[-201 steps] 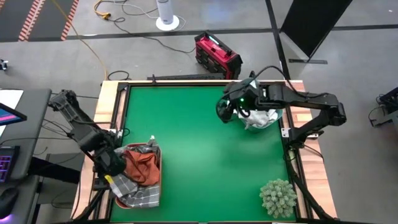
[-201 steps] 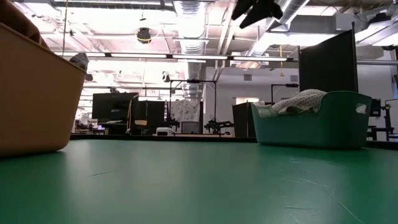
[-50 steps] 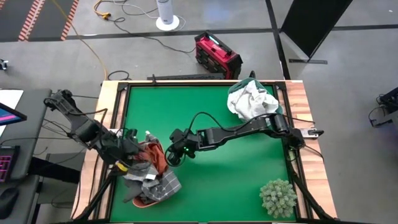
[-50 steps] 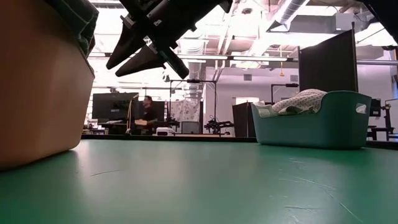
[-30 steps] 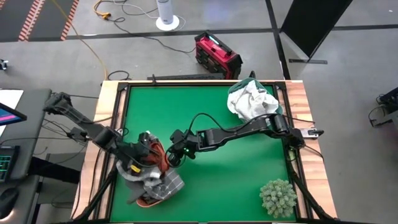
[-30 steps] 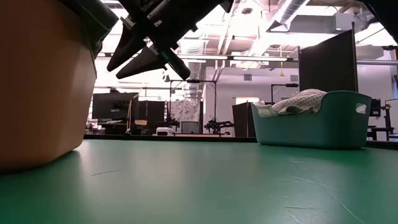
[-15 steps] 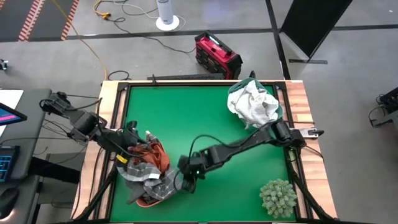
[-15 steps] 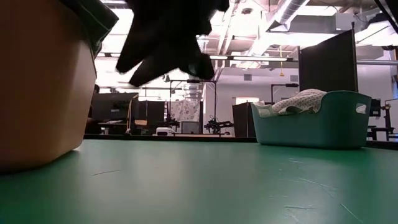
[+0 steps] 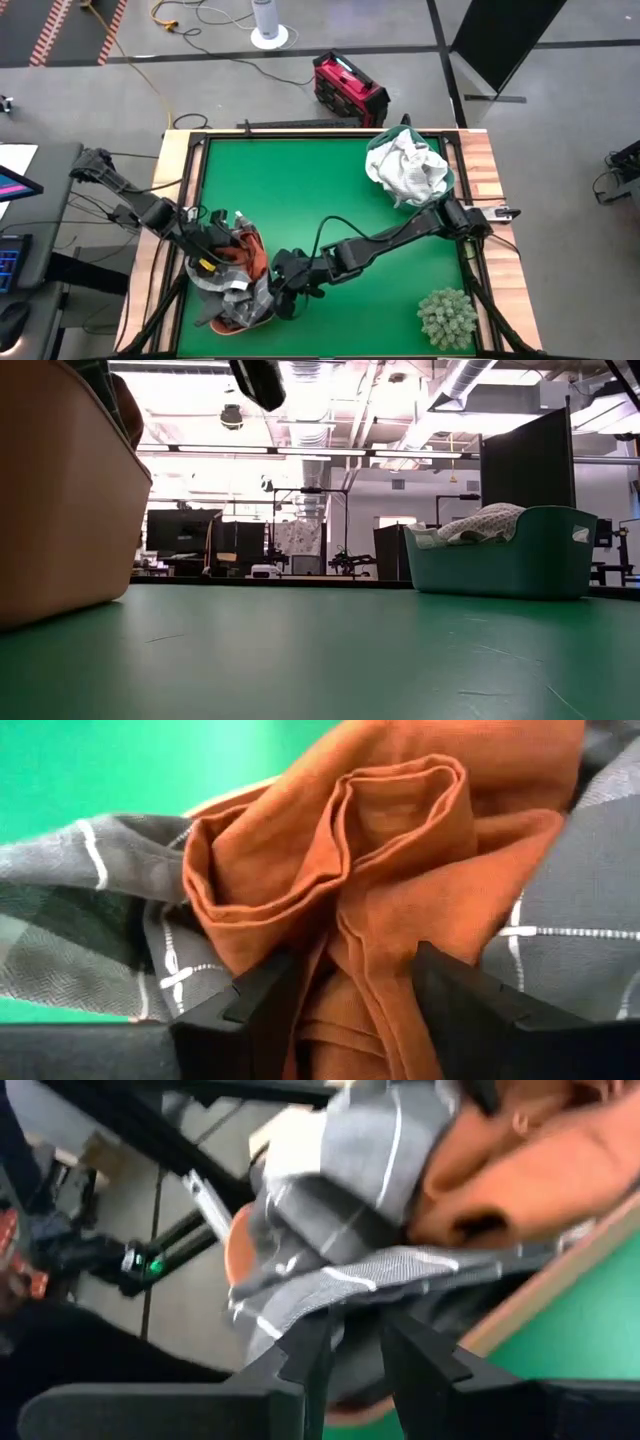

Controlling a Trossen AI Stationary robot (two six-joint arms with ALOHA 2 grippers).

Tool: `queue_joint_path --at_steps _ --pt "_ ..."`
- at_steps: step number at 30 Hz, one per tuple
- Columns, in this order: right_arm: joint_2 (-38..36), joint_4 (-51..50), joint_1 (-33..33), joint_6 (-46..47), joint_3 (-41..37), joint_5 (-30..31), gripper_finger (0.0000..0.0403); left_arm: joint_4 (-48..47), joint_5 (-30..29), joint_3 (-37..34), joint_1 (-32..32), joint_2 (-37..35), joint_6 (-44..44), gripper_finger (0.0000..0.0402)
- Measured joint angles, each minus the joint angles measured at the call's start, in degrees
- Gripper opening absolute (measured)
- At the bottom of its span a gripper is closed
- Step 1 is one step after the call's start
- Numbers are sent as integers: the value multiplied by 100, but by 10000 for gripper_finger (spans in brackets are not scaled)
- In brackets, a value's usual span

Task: Sort towels by color in basket
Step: Adjust the towels in the orange bin

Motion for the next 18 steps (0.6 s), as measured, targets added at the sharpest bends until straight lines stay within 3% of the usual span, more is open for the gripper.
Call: queue_joint_path --at_steps 10,18 --pt "452 1106 -192 -197 100 184 118 53 -136 -94 0 10 13 190" --pt "1383 563 -71 -1445 1599 180 118 62 -157 -94 35 -176 4 190"
